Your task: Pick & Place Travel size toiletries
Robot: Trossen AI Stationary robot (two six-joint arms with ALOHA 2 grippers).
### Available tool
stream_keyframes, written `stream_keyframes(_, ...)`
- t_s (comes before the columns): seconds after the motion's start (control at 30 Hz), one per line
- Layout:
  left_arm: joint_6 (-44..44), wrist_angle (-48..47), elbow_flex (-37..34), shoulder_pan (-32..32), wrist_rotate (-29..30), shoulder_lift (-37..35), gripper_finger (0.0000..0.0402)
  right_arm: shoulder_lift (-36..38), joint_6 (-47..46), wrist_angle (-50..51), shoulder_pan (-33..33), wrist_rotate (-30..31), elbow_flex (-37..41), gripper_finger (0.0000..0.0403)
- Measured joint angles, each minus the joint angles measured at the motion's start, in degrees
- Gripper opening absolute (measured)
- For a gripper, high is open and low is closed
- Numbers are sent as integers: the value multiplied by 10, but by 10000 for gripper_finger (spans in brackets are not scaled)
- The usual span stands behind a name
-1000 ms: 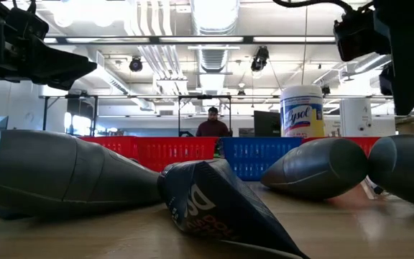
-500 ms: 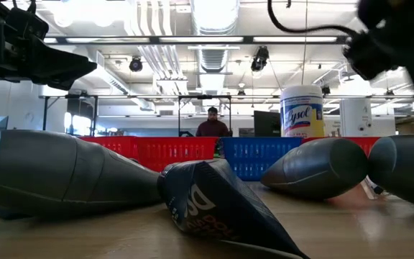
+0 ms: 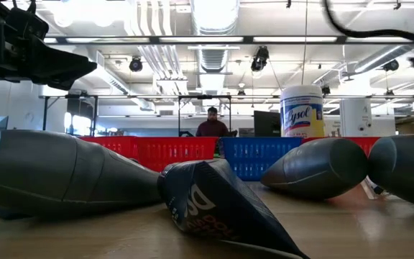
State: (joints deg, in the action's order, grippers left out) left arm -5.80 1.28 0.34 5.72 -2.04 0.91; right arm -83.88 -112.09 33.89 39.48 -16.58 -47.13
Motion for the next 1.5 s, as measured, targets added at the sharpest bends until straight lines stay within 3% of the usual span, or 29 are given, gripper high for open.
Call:
stream_keyframes(0.33, 0, 0, 0, 0, 0, 0, 170, -59, -35, -7, 42, 0, -4, 358)
stream_keyframes(0.7, 0, 0, 0, 0, 0, 0, 170, -122, -20, -63, 40, -33, -4, 326)
stream_keyframes(1.0, 0, 0, 0, 0, 0, 0, 170, -114, -17, -42, 42, -32, -3, 275)
stream_keyframes(1.37, 0, 0, 0, 0, 0, 0, 170, -97, 6, -42, 41, -28, -11, 152)
stream_keyframes(1.5, 0, 0, 0, 0, 0, 0, 170, -58, 8, -40, 36, 0, -15, 137)
